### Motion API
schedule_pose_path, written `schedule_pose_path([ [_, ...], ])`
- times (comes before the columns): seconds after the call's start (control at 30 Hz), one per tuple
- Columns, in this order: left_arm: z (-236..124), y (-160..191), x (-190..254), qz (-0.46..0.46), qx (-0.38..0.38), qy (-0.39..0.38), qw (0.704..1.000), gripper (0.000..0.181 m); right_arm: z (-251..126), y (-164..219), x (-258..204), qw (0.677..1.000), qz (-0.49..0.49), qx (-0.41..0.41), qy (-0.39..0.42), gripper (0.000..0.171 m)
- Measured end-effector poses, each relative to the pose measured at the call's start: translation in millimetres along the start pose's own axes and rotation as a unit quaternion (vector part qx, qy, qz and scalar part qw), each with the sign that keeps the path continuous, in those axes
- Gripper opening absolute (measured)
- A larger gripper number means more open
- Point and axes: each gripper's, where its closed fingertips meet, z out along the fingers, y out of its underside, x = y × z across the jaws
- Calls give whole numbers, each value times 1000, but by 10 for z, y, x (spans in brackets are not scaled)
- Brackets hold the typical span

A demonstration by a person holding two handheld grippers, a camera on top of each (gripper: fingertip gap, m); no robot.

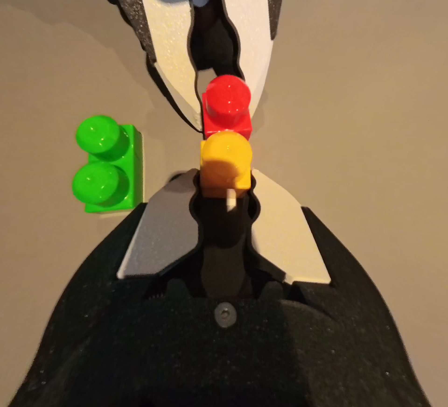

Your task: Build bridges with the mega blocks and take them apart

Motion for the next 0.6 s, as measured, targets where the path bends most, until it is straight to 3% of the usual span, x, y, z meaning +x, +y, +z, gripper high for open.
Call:
schedule_pose_path([
  [0.2, 1, 7, 64, 11, -3, 24, 1000, 34, 29, -10, -61, 999, -9, -4, -46, 37],
  [0.5, 1, 5, 61, 10, -3, 24, 1000, 34, 47, -18, -52, 999, -13, -6, -40, 37],
  [0.6, 1, 3, 52, 9, -2, 20, 1000, 36, 65, 16, -54, 999, -16, -19, -39, 46],
])
